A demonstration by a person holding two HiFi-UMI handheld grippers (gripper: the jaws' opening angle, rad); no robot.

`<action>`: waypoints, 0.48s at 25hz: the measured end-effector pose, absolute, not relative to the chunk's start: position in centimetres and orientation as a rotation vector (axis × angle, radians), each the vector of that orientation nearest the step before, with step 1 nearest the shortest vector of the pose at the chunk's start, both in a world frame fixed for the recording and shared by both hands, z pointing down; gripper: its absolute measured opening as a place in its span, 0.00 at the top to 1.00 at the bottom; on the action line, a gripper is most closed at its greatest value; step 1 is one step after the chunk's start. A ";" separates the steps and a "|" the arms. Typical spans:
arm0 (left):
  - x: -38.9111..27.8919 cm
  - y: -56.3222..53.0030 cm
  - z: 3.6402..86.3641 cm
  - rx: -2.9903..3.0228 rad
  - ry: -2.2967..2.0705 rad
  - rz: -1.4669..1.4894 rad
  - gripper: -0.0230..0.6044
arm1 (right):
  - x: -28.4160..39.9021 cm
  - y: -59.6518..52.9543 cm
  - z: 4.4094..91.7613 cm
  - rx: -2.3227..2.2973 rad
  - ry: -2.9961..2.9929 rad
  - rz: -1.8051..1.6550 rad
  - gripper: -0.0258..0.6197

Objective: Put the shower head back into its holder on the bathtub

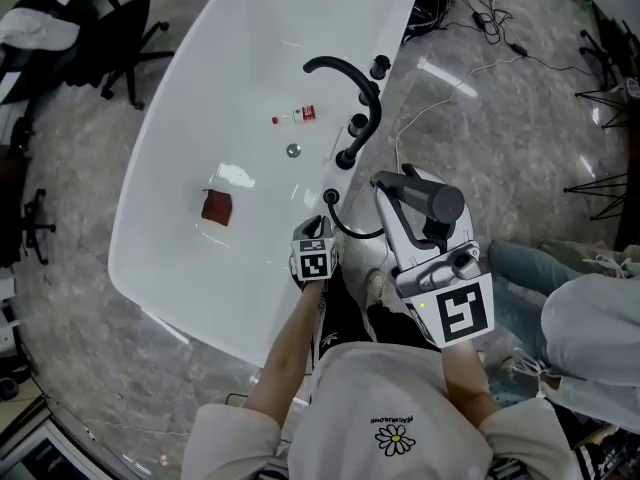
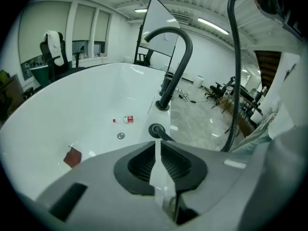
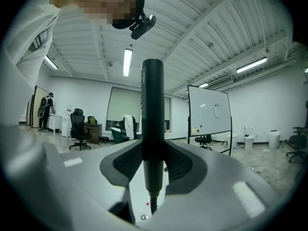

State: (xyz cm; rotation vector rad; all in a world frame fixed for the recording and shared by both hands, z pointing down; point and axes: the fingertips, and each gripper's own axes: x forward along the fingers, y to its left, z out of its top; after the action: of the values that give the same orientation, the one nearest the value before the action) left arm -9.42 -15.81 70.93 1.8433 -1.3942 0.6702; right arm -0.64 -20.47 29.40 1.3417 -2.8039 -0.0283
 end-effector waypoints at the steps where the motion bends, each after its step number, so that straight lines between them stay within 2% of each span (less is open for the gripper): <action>1: -8.6 -14.9 71.1 1.828 -1.370 0.649 0.89 | -0.6 -20.2 29.2 1.340 -2.809 -0.035 0.75; 5: -5.1 -12.7 72.6 1.756 -1.258 0.541 0.65 | -0.3 -19.1 27.8 1.334 -2.829 -0.089 0.75; 12: -3.5 -12.2 70.8 1.737 -1.296 0.407 0.64 | -0.1 -17.9 26.9 1.329 -2.847 -0.120 0.75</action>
State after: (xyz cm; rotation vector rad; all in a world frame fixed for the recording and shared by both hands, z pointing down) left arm -3.45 -12.20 70.79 1.7370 -1.2959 0.4075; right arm -0.10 -17.88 26.86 1.3287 -2.8468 -0.1196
